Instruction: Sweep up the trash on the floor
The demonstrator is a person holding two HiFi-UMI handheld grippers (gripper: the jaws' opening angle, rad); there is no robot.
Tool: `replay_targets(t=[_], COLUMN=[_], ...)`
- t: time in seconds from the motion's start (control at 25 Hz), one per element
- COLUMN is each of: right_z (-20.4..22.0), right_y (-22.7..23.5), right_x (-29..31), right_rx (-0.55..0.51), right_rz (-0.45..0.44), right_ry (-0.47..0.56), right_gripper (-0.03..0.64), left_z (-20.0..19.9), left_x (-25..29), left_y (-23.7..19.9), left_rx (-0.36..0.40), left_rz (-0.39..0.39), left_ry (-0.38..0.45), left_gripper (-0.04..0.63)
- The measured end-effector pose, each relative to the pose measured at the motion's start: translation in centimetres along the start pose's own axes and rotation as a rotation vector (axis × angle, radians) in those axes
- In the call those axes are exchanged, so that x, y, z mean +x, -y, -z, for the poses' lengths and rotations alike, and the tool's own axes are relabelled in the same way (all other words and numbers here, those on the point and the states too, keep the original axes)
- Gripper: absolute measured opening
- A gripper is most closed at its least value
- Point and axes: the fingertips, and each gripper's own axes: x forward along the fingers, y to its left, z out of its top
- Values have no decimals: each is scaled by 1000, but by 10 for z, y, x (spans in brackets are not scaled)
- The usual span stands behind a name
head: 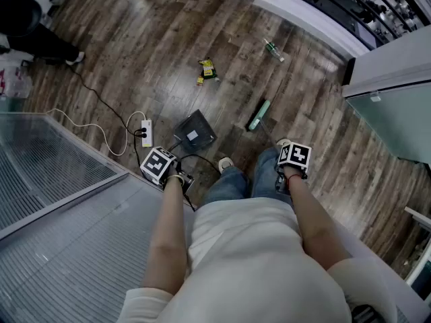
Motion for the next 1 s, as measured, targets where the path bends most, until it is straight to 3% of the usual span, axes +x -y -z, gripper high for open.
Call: replay_targets(t=[0.56,1.0], right_z=[3,4], right_y=[-3,-17], right_x=[6,-2], right_rx=[-13,104], right_rz=[0,-52], right_ry=[8,37], right_gripper=[101,101], left_z=[4,-5], left_x=[8,4], left_y=[-2,-2], left_rx=[14,23], left_rz=[19,22], left_ry=[-2,0], left_gripper=[94,94])
